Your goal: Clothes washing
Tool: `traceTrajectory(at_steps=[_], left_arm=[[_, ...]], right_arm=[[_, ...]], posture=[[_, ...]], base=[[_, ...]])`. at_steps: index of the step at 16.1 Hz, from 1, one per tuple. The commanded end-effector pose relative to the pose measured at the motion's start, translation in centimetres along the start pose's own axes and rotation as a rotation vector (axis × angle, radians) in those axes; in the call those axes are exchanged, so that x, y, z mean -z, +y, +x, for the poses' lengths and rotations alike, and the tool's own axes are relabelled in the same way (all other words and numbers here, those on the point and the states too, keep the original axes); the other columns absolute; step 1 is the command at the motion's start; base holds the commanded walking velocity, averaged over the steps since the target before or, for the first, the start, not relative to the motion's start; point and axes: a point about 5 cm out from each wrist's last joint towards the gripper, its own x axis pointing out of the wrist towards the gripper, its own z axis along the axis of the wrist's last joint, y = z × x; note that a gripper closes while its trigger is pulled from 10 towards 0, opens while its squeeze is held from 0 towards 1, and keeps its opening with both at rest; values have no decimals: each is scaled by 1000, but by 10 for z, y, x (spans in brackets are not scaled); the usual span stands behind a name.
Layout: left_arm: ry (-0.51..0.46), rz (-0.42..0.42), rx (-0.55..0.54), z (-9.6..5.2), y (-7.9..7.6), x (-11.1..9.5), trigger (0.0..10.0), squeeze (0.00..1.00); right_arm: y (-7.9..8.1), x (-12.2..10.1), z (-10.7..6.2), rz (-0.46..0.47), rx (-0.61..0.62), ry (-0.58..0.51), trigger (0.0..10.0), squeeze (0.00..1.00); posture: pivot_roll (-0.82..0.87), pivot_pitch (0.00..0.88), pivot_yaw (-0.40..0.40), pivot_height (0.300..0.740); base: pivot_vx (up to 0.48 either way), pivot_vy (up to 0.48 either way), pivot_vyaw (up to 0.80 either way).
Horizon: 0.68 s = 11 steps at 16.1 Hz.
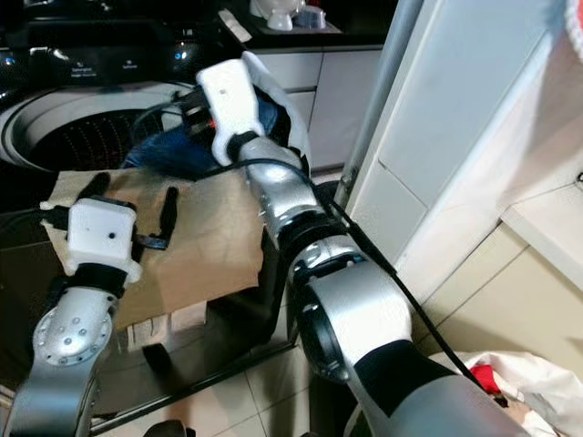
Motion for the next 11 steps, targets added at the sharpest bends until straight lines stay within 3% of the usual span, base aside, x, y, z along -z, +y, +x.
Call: traceTrajectory(at_steps=[1,4,7,9,11], left_arm=[[-11,1,7,3,-2,-2,10000,0],[-15,-1,16,4,-3,-2,10000,0],[-20,6,28,8,-4,-1,10000,0],[-3,39,-15,11,3,2,10000,0],[23,6,-41,16,6,6,10000,0]], right_arm=[[-20,6,-9,64,86,4,10000,0],[-30,10,-29,132,111,-104,10000,0],[-33,27,-45,140,118,-79,10000,0],[-40,38,-70,91,168,-58,10000,0],[-39,46,-88,1,197,-46,10000,0]], posture=[[103,0,-99,740],[89,0,-91,740],[77,0,-83,740],[76,0,-81,740],[60,0,-75,740]], base=[[0,0,0],[0,0,0],[0,0,0],[0,0,0],[0,0,0]])
